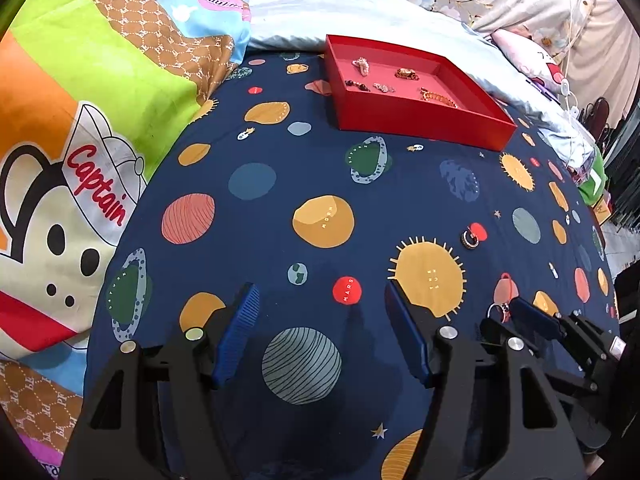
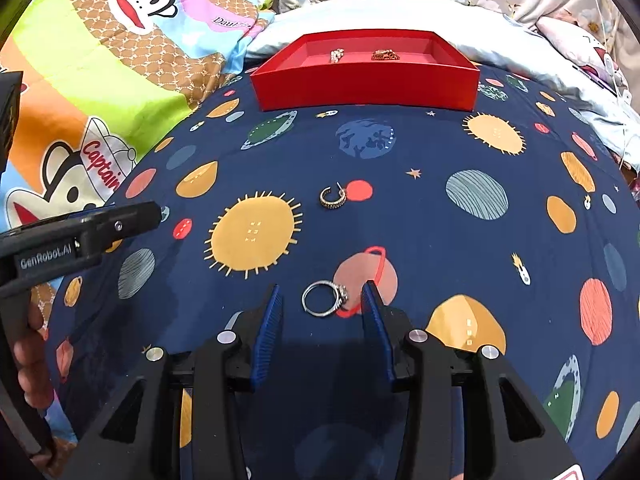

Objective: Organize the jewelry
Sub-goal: 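Move both grippers back toward the silver ring and hoop earring, then grasp the silver ring with the right gripper while the left gripper grasps the hoop earring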

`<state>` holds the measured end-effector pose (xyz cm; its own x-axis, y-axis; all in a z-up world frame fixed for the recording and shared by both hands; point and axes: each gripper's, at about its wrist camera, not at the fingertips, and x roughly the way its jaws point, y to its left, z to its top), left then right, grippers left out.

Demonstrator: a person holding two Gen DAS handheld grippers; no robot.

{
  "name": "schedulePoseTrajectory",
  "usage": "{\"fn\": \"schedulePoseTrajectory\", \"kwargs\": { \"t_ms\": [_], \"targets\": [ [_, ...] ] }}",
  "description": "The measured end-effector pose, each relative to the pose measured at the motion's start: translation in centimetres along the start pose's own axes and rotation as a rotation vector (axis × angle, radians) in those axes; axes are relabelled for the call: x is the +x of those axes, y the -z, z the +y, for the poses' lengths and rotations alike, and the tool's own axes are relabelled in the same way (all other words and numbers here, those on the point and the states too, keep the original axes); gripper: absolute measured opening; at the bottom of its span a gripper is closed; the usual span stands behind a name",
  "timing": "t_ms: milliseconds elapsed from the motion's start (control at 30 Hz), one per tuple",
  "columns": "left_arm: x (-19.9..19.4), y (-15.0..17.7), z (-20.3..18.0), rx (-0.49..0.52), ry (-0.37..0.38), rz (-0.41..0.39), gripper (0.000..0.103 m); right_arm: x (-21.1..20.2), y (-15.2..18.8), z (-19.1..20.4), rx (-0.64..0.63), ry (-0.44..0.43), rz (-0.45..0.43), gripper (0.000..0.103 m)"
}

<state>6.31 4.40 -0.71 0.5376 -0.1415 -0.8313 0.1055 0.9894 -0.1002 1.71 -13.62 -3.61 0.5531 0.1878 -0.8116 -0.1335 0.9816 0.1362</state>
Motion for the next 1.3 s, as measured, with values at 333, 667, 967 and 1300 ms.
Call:
{"fn": "schedulePoseTrajectory", "kwargs": {
  "t_ms": [333, 667, 967, 1300],
  "targets": [
    [0.3, -0.1, -0.7, 0.024, -0.017, 0.0, 0.067, 0.0, 0.1, -0.3, -0.02, 0.031, -0.003, 0.023],
    [1.1, -1.0, -3.7, 0.055, 0.013, -0.001, 0.069, -2.2, 0.1, -2.8, 0.052, 0.039, -0.019, 0.023],
    [3.8, -1.8, -9.2, 0.122, 0.079, 0.021, 0.069, -3.8, 0.3, -6.0, 0.116, 0.054, -0.033, 0.023],
    [6.3, -2.5, -11.8, 0.153, 0.076, 0.038, 0.056, -3.5, 0.3, -7.8, 0.148, 0.043, -0.037, 0.023]
  ]
}}
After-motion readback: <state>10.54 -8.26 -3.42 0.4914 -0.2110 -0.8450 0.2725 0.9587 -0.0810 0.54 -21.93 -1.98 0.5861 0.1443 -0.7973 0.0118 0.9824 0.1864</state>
